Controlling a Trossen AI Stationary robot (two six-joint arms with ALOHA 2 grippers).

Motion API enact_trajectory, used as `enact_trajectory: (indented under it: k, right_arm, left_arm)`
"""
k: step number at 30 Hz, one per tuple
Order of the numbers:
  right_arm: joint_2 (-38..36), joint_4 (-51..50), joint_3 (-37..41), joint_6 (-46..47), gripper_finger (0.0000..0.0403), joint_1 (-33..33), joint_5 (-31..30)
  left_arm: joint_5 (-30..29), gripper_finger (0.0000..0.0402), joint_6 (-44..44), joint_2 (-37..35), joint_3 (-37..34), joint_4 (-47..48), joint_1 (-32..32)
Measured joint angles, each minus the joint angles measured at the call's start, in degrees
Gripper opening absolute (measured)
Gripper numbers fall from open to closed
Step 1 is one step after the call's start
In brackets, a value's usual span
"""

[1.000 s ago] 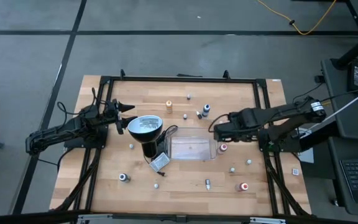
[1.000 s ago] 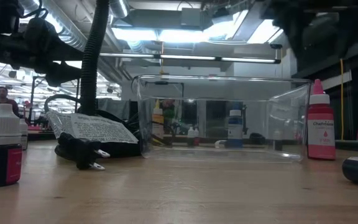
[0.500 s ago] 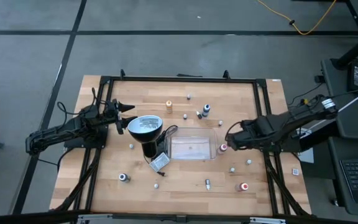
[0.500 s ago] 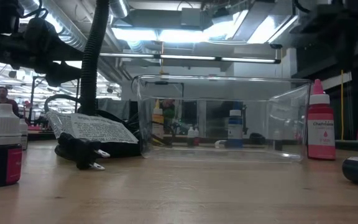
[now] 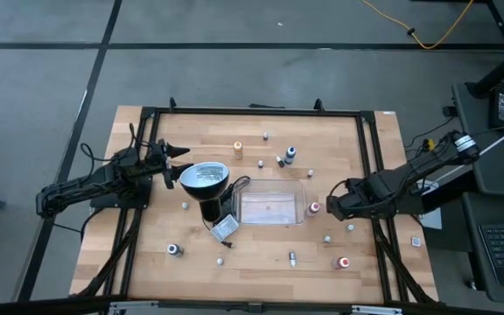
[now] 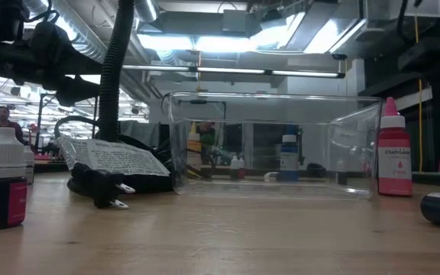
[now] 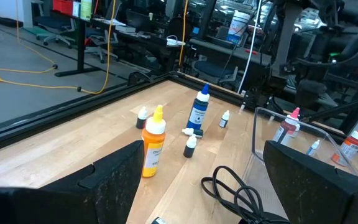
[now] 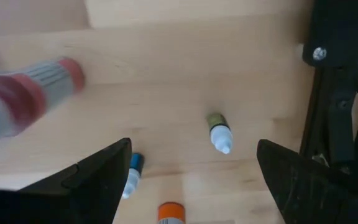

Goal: Pick & Place food coloring
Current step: Put the small green food coloring bottle into the transparent bin

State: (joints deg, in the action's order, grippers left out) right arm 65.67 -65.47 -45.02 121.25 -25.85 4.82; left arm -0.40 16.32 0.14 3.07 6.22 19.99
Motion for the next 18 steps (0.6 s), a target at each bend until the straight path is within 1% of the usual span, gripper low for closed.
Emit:
enact_trajectory:
  k: [9,15,18]
  right_arm:
    - [-0.2,5.9,5.6,7.2,0.0347,-3.3,2.0]
    - [-0.1,11.6,9.4,10.6,0.0347,-4.2,2.6]
    - [0.0,12.4,10.4,11.9,0.0347,-4.7,2.8]
  left_arm:
    - [0.0,0.0322,0.0,0.0,0.0,0.0,0.0]
    - [0.0,0.0322,0.0,0.0,0.0,0.0,0.0]
    - [0.0,0.0322,0.0,0.0,0.0,0.0,0.0]
